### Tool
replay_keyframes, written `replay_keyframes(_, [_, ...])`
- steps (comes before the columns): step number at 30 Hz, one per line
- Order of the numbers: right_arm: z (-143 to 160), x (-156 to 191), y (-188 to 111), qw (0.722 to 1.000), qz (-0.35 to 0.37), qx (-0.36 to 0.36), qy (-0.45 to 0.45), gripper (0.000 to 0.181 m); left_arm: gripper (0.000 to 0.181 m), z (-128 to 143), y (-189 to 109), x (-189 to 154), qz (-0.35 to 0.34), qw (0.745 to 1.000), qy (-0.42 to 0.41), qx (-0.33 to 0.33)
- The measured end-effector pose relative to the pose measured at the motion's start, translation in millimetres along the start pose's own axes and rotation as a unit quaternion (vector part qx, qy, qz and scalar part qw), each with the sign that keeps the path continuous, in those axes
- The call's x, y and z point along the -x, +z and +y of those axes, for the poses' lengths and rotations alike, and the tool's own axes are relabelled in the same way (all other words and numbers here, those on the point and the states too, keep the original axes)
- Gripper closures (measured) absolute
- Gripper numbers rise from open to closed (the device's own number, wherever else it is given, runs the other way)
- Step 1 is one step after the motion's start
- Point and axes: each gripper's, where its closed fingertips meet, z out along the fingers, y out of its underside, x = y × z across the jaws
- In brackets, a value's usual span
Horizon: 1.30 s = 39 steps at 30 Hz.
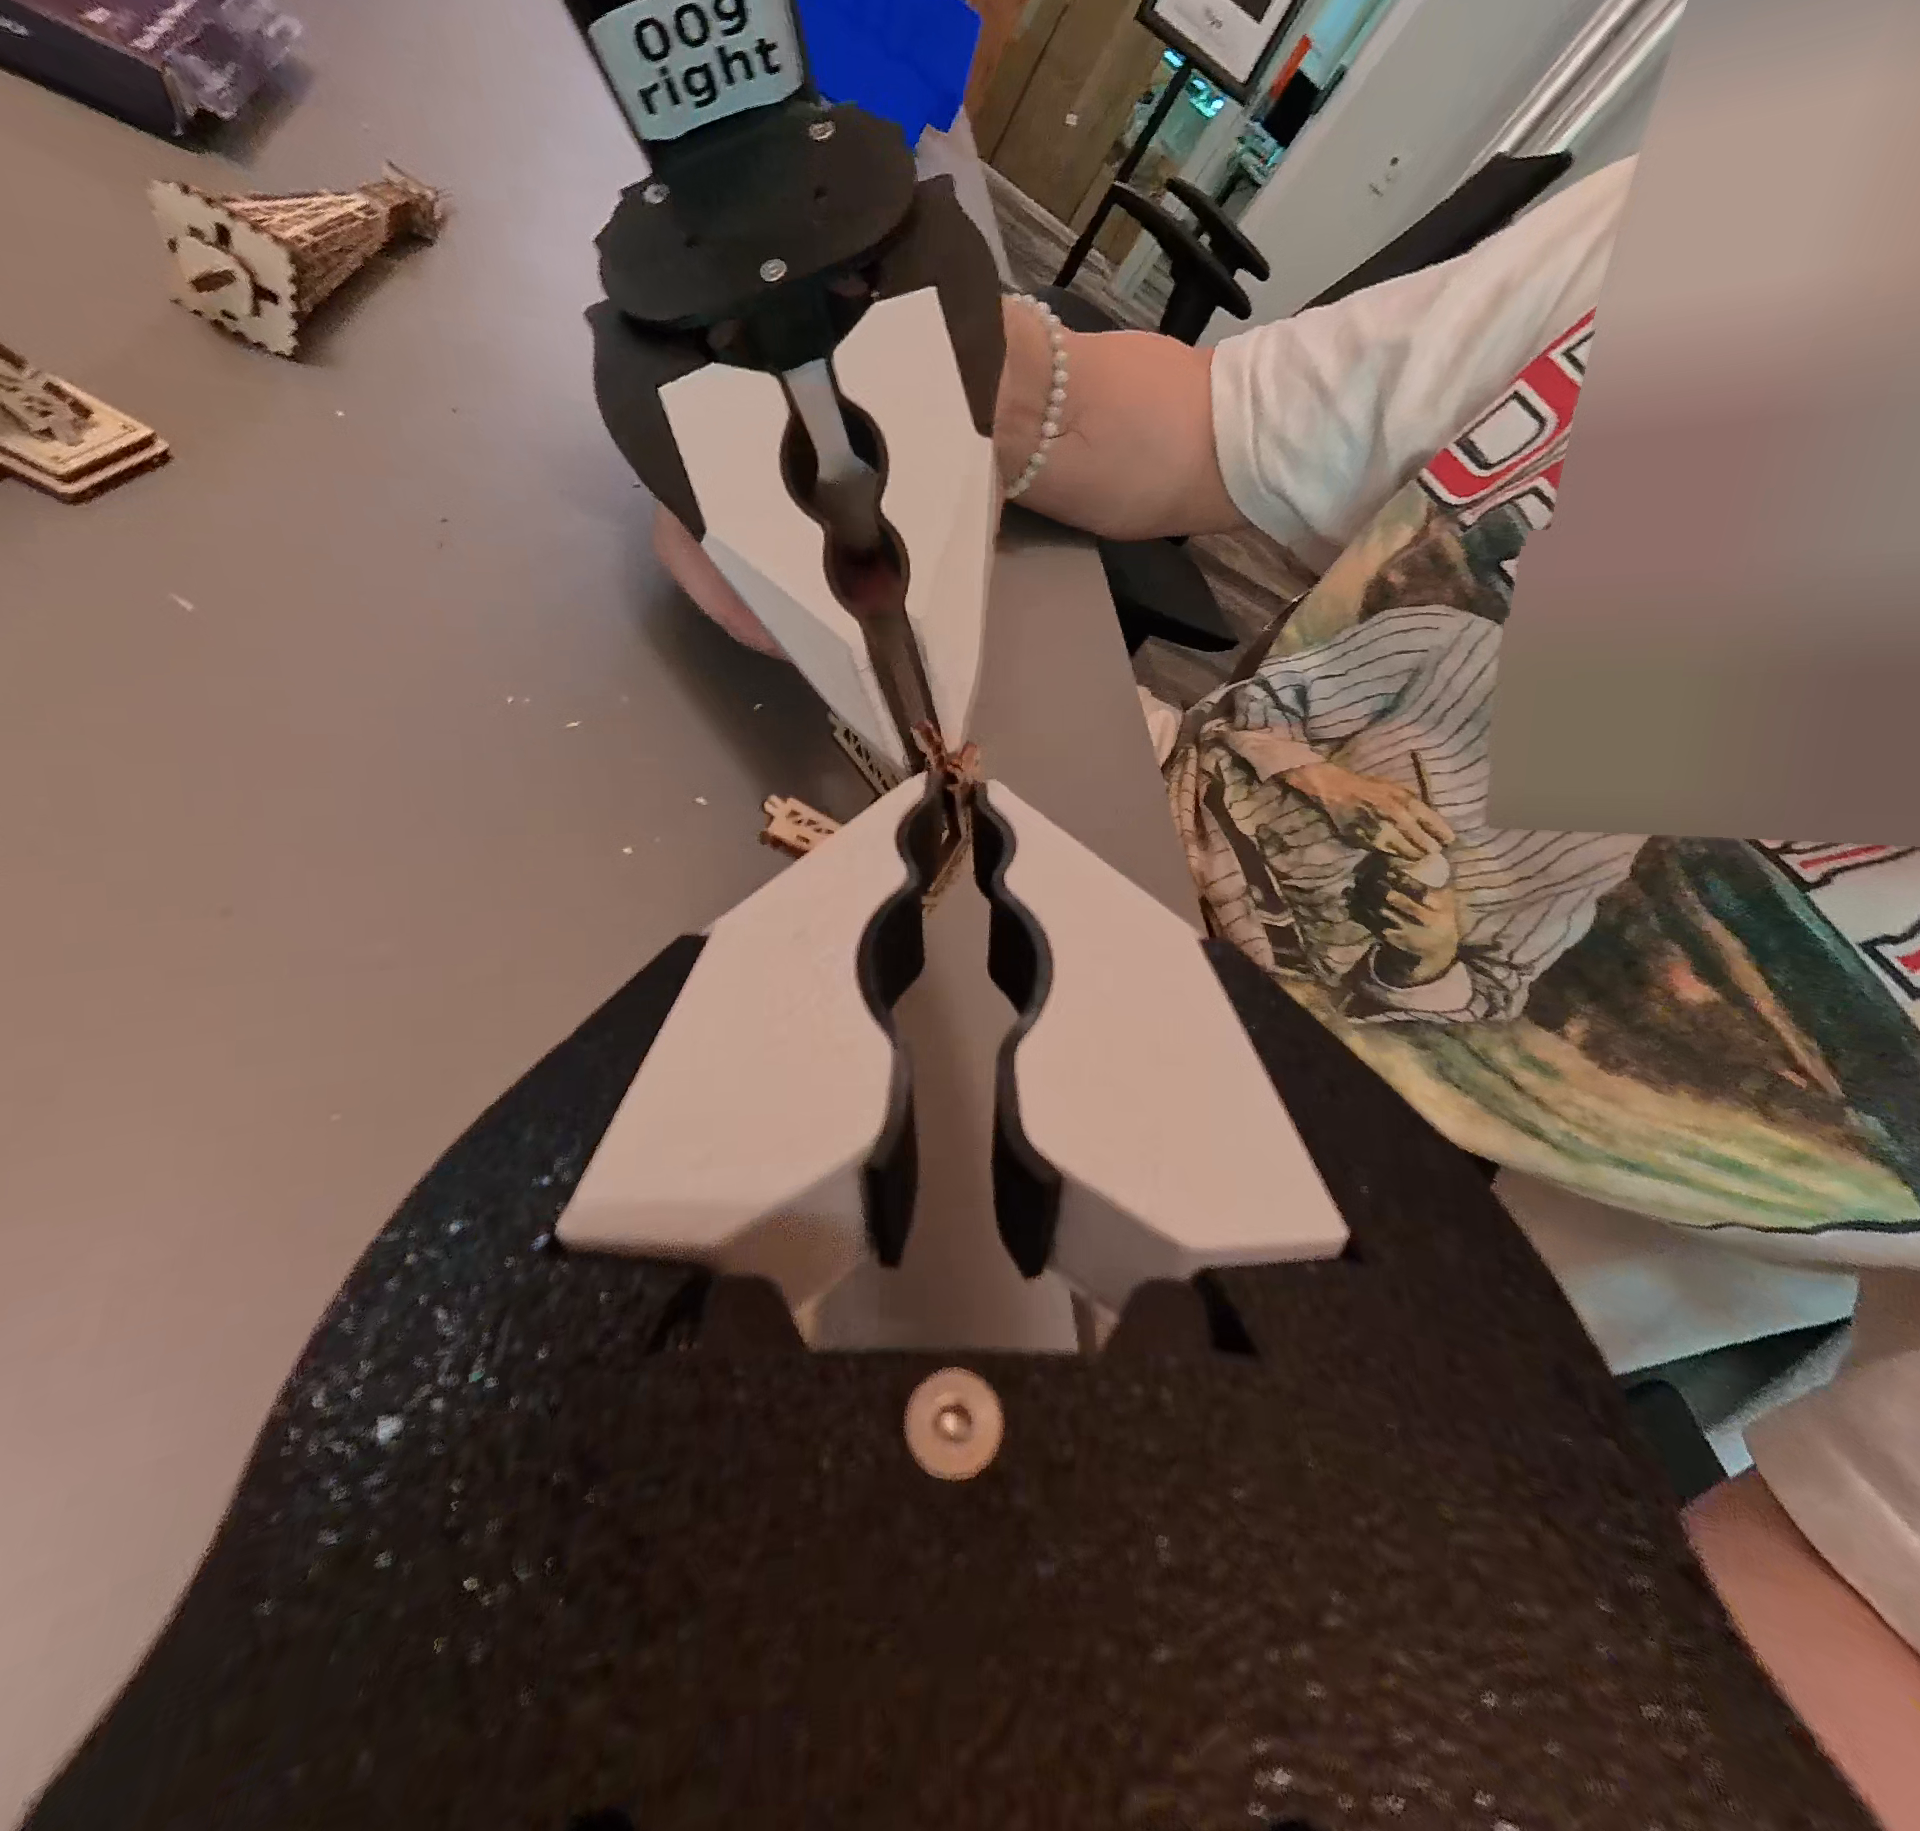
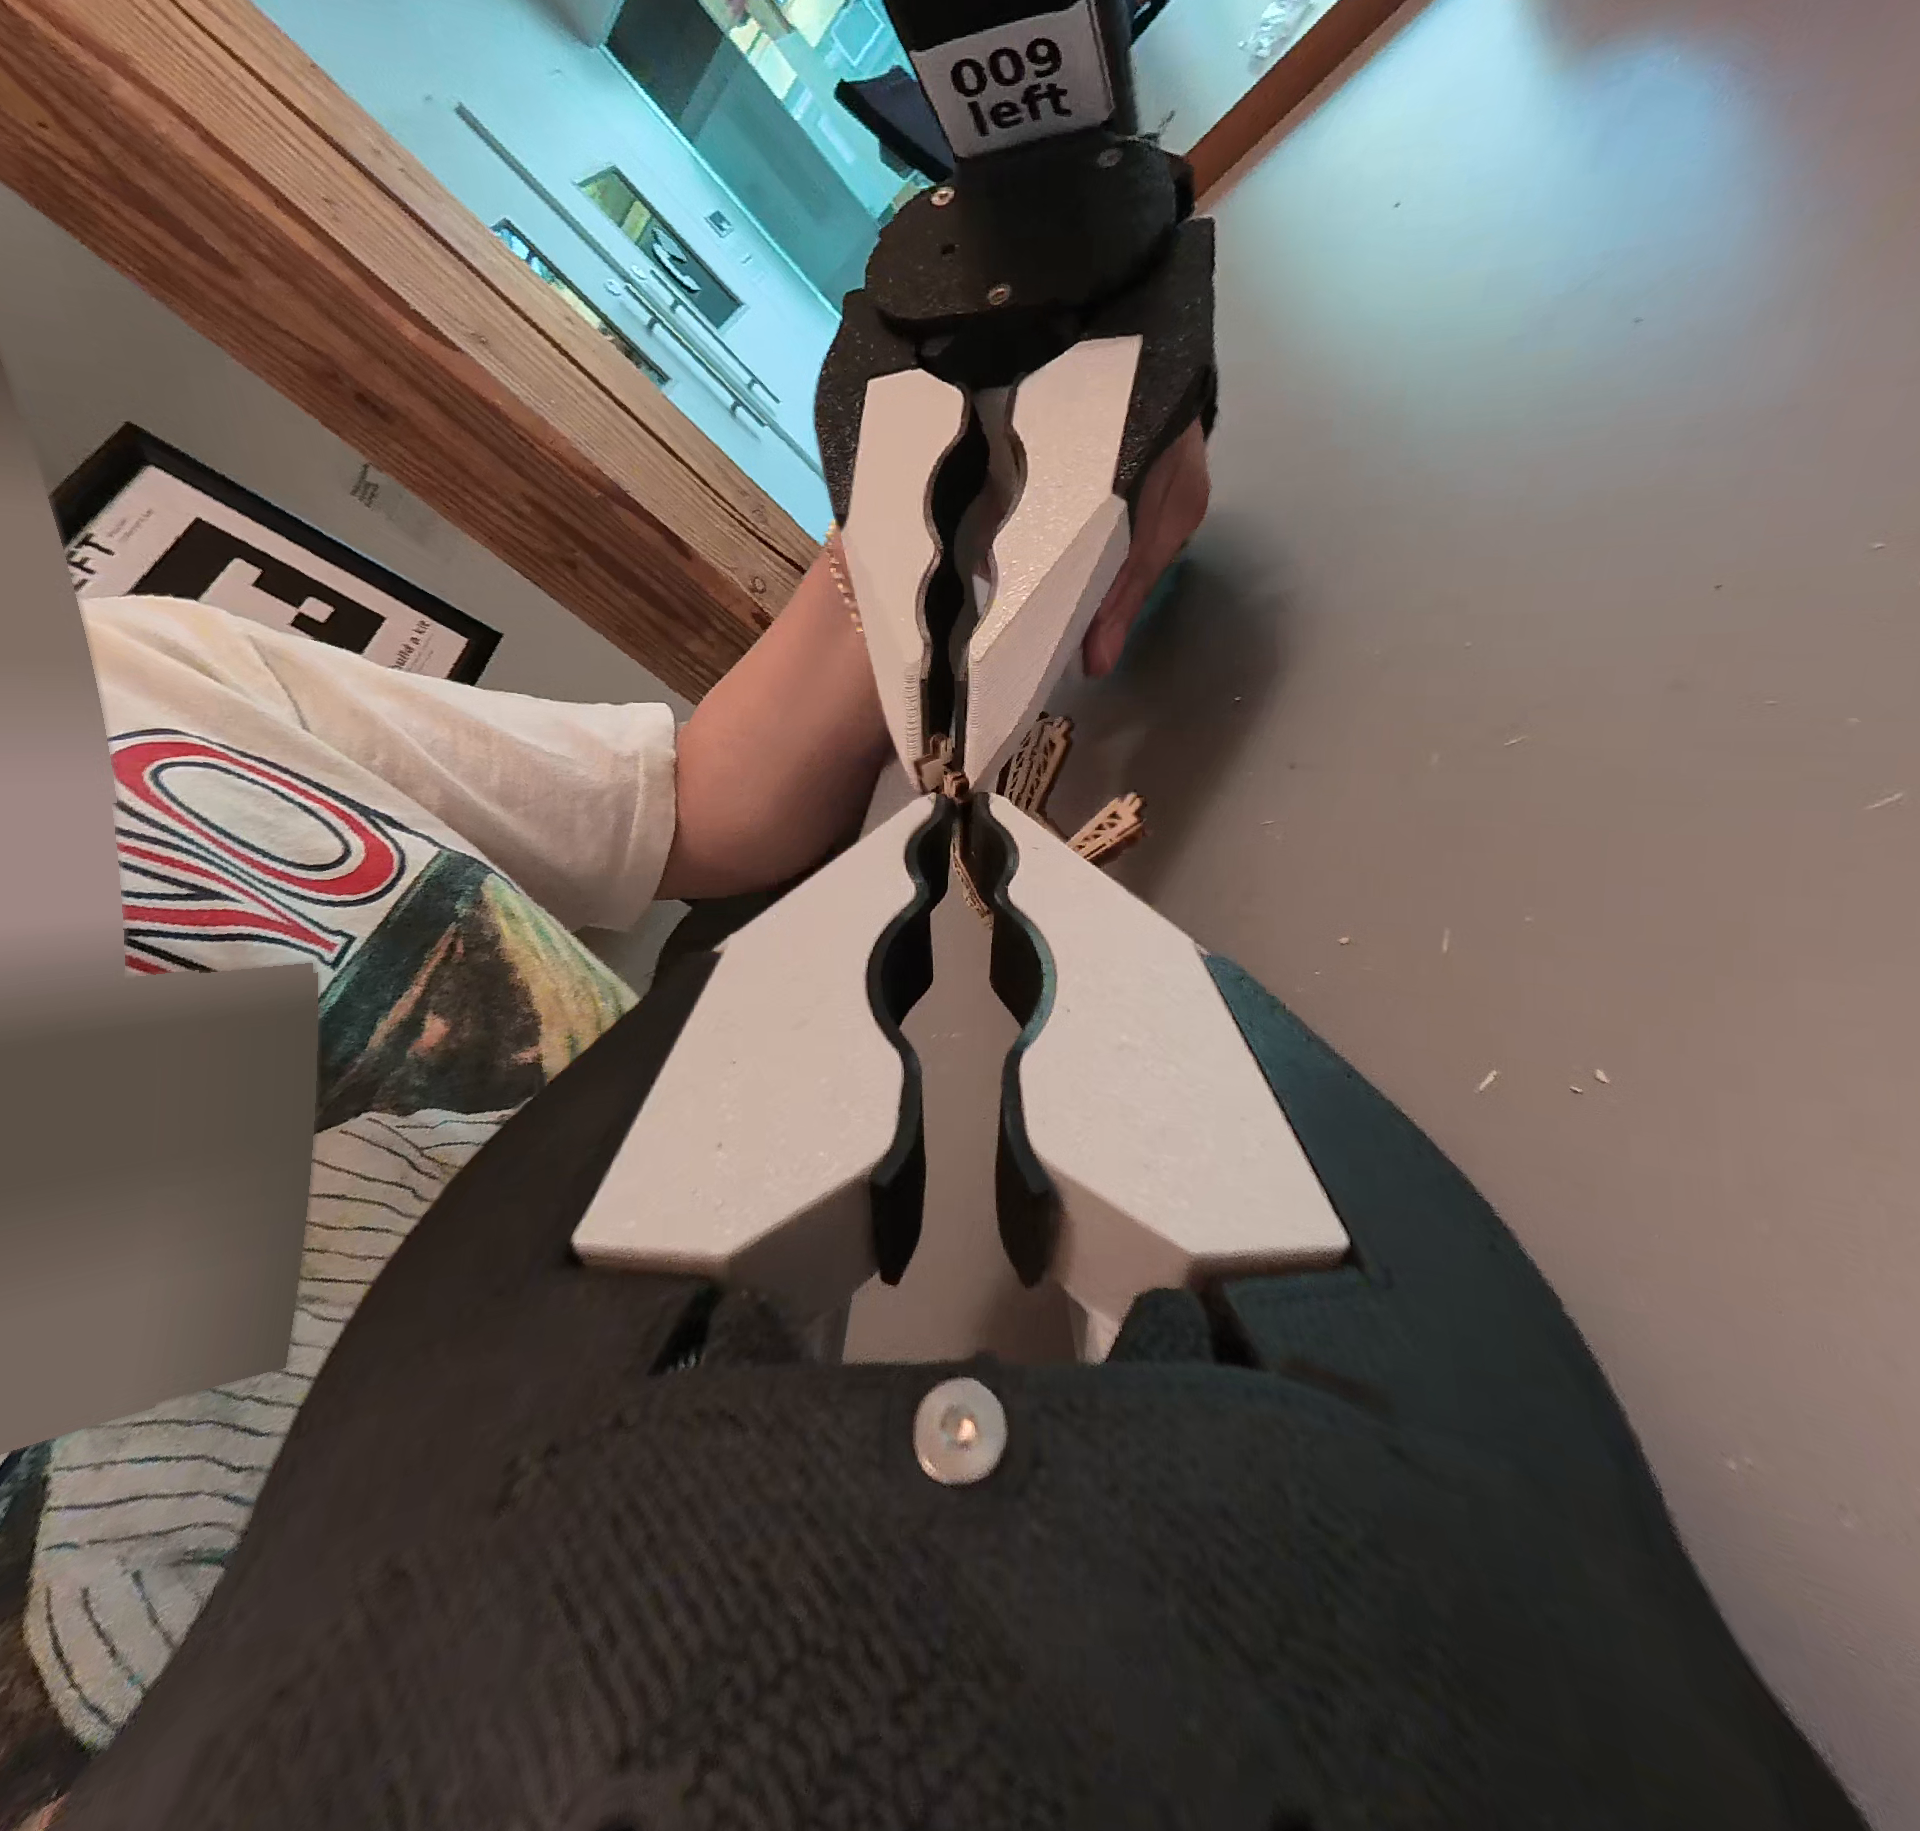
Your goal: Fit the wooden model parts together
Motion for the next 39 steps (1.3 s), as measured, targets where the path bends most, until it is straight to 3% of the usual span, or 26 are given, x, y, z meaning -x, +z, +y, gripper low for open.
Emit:
replay_keyframes(13, [-2.9, -26.4, -4.6, 0.996, 0.083, -0.008, 0.019, 0.18, 0.178, 2.3, -2.2, 26.3, -0.077, 0.997, -0.023, 0.011])
replay_keyframes(39, [-6.6, -44.2, -12.6, 0.99, 0.131, -0.024, 0.043, 0.18, 0.178, -0.8, -1.2, 45.5, -0.11, 0.992, -0.053, -0.014])
